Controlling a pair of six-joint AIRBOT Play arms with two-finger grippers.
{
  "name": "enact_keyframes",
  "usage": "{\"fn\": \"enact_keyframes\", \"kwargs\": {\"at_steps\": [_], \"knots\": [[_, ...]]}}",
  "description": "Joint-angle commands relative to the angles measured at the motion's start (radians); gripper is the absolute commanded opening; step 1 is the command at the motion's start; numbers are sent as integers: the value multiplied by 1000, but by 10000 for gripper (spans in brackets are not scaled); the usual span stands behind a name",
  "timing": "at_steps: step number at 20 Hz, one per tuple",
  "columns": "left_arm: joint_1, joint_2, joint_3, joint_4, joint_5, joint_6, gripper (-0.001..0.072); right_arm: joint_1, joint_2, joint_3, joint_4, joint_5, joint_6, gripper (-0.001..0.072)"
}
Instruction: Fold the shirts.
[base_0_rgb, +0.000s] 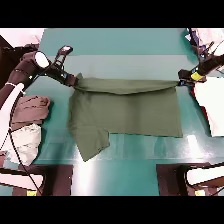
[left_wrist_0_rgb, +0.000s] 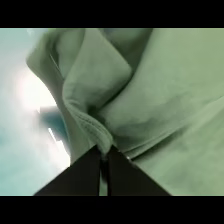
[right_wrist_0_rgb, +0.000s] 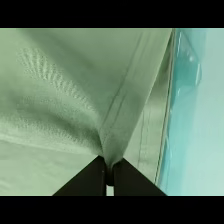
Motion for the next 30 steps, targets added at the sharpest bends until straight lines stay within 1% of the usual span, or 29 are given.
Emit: {"fn": "enact_keyframes", "kwargs": {"at_steps": [1,3,4,5,6,7,8,10,11,12,15,19,20,23,30], "knots": [[-1,0,-45,5,-8,6,29,1,31,-132,2,-38,-2,25],[-1,0,-45,5,-18,-13,30,1,31,-182,9,-45,-2,29],[-1,0,-45,6,-24,-35,94,1,31,-198,9,-44,-2,76],[-1,0,-45,5,-27,-49,381,1,31,-208,9,-43,-2,302],[-1,0,-45,7,-38,-64,570,1,31,-211,8,-39,-2,468],[-1,2,-45,18,-61,-84,523,0,36,-212,8,-32,-2,466],[-1,6,-39,48,-106,-99,498,-1,49,-212,4,-16,-2,465],[3,40,-23,150,-203,-136,499,-23,105,-213,6,10,-11,464],[16,69,-26,164,-239,-154,499,-39,143,-222,9,22,-14,459],[35,107,-43,129,-259,-162,498,-58,192,-246,10,27,-14,452],[113,249,-217,-57,-257,-161,499,-98,319,-342,19,23,-44,452],[203,437,-569,-223,-230,-161,499,-142,389,-439,199,-20,-110,452],[213,476,-644,-239,-217,-161,499,-146,394,-456,240,-38,-116,452],[215,549,-803,-288,-179,-159,499,-145,386,-459,282,-41,-116,452],[213,554,-916,-348,-45,-157,498,-142,390,-459,297,-33,-116,452]]}}
